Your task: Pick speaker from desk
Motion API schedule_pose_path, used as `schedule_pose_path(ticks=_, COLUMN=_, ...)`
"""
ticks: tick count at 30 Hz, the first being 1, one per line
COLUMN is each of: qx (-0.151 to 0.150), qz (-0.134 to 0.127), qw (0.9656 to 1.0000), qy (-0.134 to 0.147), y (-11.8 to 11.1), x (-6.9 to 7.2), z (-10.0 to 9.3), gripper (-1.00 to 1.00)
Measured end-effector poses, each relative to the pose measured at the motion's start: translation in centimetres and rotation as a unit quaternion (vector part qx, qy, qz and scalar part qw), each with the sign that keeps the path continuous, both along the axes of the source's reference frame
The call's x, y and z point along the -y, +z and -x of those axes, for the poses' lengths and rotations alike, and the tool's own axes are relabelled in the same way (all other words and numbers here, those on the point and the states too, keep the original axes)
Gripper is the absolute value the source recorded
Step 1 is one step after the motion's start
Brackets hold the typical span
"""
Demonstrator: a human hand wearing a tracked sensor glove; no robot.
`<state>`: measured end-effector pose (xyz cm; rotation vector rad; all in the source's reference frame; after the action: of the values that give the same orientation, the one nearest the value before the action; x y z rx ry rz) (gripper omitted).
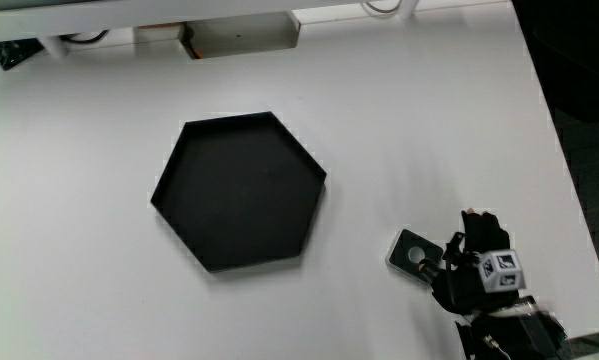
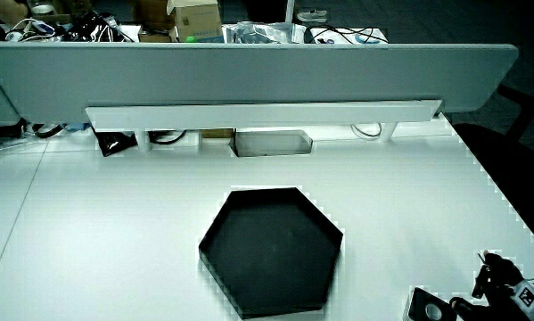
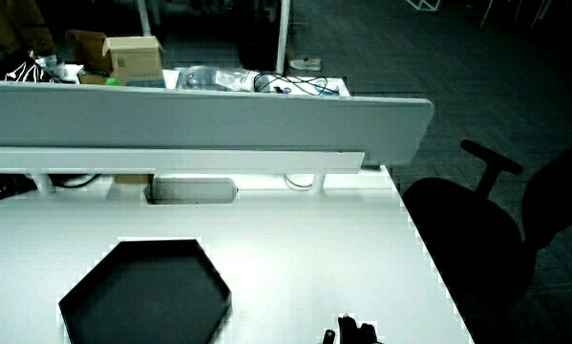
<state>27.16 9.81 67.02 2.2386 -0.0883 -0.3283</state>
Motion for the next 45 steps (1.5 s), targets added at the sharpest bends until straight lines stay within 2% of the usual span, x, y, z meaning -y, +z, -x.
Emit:
schedule_pose_path(ticks=3, qx=-0.016, qz=0.066, qw=0.9975, qy=-0.020, y=1.2, x=0.4, z=0.5, gripper=0.00)
schedule_pose_path(ticks=5, qx=-0.032, qz=0.087, qw=0.9953, qy=-0.026, y=1.9, x=0.4, z=0.4, gripper=0.00)
schedule_pose_path(ticks=6, qx=-0.047, qz=0.117, qw=0.9918, qy=-0.019, y=2.8, x=0.3, z=0.1, gripper=0.00)
schedule_pose_path(ticks=7, qx=-0.056, qz=0.130, qw=0.9895, qy=-0.025, y=3.2, x=0.2, z=-0.1, gripper=0.00)
schedule_pose_path(ticks=9, qx=-0.071, qz=0.152, qw=0.9856, qy=-0.021, y=4.0, x=0.0, z=-0.6, gripper=0.00)
schedule_pose_path(ticks=11, qx=-0.061, qz=0.147, qw=0.9866, qy=-0.036, y=4.3, x=-0.5, z=-0.5, gripper=0.08)
schedule_pose_path(ticks=12, qx=-0.046, qz=0.130, qw=0.9894, qy=-0.045, y=4.2, x=-0.8, z=-0.3, gripper=0.15)
schedule_pose_path(ticks=13, qx=-0.053, qz=0.147, qw=0.9869, qy=-0.041, y=4.9, x=-1.3, z=-0.4, gripper=0.23)
schedule_pose_path(ticks=14, qx=-0.068, qz=0.143, qw=0.9864, qy=-0.043, y=4.9, x=-1.6, z=-0.3, gripper=0.31)
schedule_pose_path(ticks=15, qx=-0.079, qz=0.120, qw=0.9884, qy=-0.049, y=4.5, x=-1.8, z=-0.2, gripper=0.38)
schedule_pose_path(ticks=16, qx=-0.108, qz=0.128, qw=0.9849, qy=-0.044, y=5.0, x=-2.1, z=-0.6, gripper=0.46)
schedule_pose_path(ticks=17, qx=-0.094, qz=0.120, qw=0.9876, qy=-0.040, y=4.6, x=-2.0, z=-0.6, gripper=0.54)
schedule_pose_path(ticks=18, qx=-0.093, qz=0.107, qw=0.9888, qy=-0.047, y=4.1, x=-2.0, z=-0.4, gripper=0.62)
schedule_pose_path(ticks=19, qx=-0.090, qz=0.098, qw=0.9893, qy=-0.060, y=3.9, x=-1.9, z=-0.1, gripper=0.69)
schedule_pose_path(ticks=20, qx=-0.101, qz=0.093, qw=0.9877, qy=-0.074, y=4.1, x=-2.1, z=0.1, gripper=0.77)
schedule_pose_path(ticks=21, qx=-0.097, qz=0.087, qw=0.9879, qy=-0.084, y=4.3, x=-2.2, z=0.3, gripper=0.85)
schedule_pose_path(ticks=23, qx=-0.101, qz=0.072, qw=0.9880, qy=-0.091, y=4.0, x=-2.0, z=0.7, gripper=1.00)
schedule_pose_path(ticks=26, qx=-0.113, qz=0.072, qw=0.9871, qy=-0.087, y=4.0, x=-1.9, z=0.4, gripper=1.00)
schedule_pose_path(ticks=28, qx=-0.102, qz=0.056, qw=0.9891, qy=-0.089, y=3.6, x=-1.9, z=0.5, gripper=1.00)
schedule_pose_path(ticks=30, qx=-0.105, qz=0.065, qw=0.9884, qy=-0.087, y=3.9, x=-1.9, z=0.3, gripper=1.00)
schedule_pose_path(ticks=31, qx=-0.108, qz=0.051, qw=0.9893, qy=-0.085, y=3.5, x=-1.9, z=0.3, gripper=1.00)
schedule_pose_path(ticks=32, qx=-0.105, qz=0.062, qw=0.9892, qy=-0.082, y=3.8, x=-2.0, z=0.1, gripper=1.00)
schedule_pose_path(ticks=33, qx=-0.104, qz=0.053, qw=0.9902, qy=-0.077, y=3.6, x=-2.0, z=0.0, gripper=1.00)
schedule_pose_path(ticks=34, qx=-0.101, qz=0.054, qw=0.9909, qy=-0.071, y=3.6, x=-2.0, z=-0.1, gripper=1.00)
schedule_pose_path(ticks=35, qx=-0.090, qz=0.046, qw=0.9926, qy=-0.067, y=3.4, x=-1.9, z=-0.2, gripper=1.00)
schedule_pose_path(ticks=36, qx=-0.090, qz=0.042, qw=0.9927, qy=-0.069, y=3.1, x=-1.8, z=-0.2, gripper=1.00)
schedule_pose_path(ticks=38, qx=-0.080, qz=0.023, qw=0.9951, qy=-0.053, y=2.7, x=-1.3, z=-0.6, gripper=1.00)
schedule_pose_path(ticks=39, qx=-0.066, qz=0.014, qw=0.9963, qy=-0.053, y=1.7, x=-0.8, z=-0.4, gripper=1.00)
schedule_pose_path(ticks=40, qx=-0.059, qz=-0.008, qw=0.9966, qy=-0.057, y=1.0, x=-0.4, z=-0.3, gripper=1.00)
schedule_pose_path(ticks=41, qx=-0.063, qz=-0.025, qw=0.9963, qy=-0.052, y=0.6, x=0.1, z=-0.3, gripper=1.00)
schedule_pose_path(ticks=42, qx=-0.054, qz=-0.039, qw=0.9965, qy=-0.050, y=-0.3, x=0.7, z=-0.1, gripper=1.00)
schedule_pose_path(ticks=43, qx=-0.047, qz=-0.058, qw=0.9957, qy=-0.055, y=-1.5, x=1.4, z=0.3, gripper=1.00)
schedule_pose_path(ticks=44, qx=-0.046, qz=-0.067, qw=0.9951, qy=-0.057, y=-1.9, x=1.9, z=0.4, gripper=1.00)
schedule_pose_path(ticks=45, qx=-0.056, qz=-0.085, qw=0.9933, qy=-0.054, y=-2.9, x=2.5, z=0.9, gripper=1.00)
